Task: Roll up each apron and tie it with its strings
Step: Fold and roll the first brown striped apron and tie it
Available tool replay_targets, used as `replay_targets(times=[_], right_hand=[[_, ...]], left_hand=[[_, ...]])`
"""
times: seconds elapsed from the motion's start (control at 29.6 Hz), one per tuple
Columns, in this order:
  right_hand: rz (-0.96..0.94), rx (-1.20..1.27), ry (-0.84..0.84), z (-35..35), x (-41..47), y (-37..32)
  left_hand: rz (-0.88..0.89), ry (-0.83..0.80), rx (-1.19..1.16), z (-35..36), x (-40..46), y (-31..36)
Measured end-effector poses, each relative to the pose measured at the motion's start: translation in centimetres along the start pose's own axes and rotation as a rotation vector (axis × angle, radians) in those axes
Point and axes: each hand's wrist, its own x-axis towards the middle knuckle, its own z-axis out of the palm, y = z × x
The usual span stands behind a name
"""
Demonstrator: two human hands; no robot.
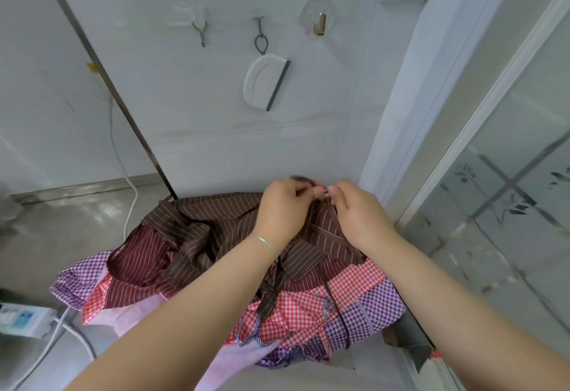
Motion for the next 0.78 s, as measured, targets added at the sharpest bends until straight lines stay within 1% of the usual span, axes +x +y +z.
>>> replay_targets(times=[0.03, 0.1, 0.17, 0.24, 0.37, 0.44, 0.47, 0.51, 0.57, 0.61, 0.64, 0.74, 0.78], right_hand=[[0.007, 0.001, 0.001, 0.2, 0.0, 0.1], [0.025, 0.026, 0.001, 0.3, -0.3, 0.7], [0.020, 0.049, 0.001, 0.3, -0.4, 1.0], [-0.015, 0.049, 0.006, 0.3, -0.6, 0.9], [-0.083, 0.029, 0.009, 0.5, -0.8, 0.6], [-0.079, 0.044, -0.003, 0.5, -0.6, 0.6], [-0.061, 0.065, -0.018, 0.5, -0.4, 0.6], [-0.035, 0.104, -0.035, 0.4, -0.1, 0.6], [0.034, 0.183, -0.068, 0.0, 0.6, 0.5], [0.064, 0.213, -0.093, -0.2, 1.0, 0.4], [0.088, 0.232, -0.124, -0.4, 1.4, 0.4], [0.143, 0.238, -0.226, -0.9, 2.1, 0.3], [0.166, 0.249, -0.255, -1.0, 2.3, 0.2]], left_hand=[[-0.095, -0.016, -0.153, -0.2, 0.1, 0.0], [-0.230, -0.092, -0.399, -0.5, 0.4, -0.1], [-0.325, -0.195, -0.524, -0.9, 0.8, -0.3], [-0.375, -0.284, -0.468, -1.0, 1.3, -0.8], [-0.388, -0.428, -0.280, -1.0, 1.9, -0.8], [-0.352, -0.456, -0.178, -1.2, 1.8, -0.3], [-0.296, -0.454, -0.097, -1.1, 1.7, 0.0], [-0.203, -0.433, 0.011, -1.0, 1.5, 0.1], [0.085, -0.343, 0.272, -0.5, 1.3, 0.1], [0.196, -0.307, 0.365, -0.4, 1.1, 0.0], [0.236, -0.314, 0.404, -0.4, 1.1, -0.1], [0.164, -0.465, 0.305, -0.6, 1.2, -0.6], [0.145, -0.489, 0.271, -0.7, 1.2, -0.6]])
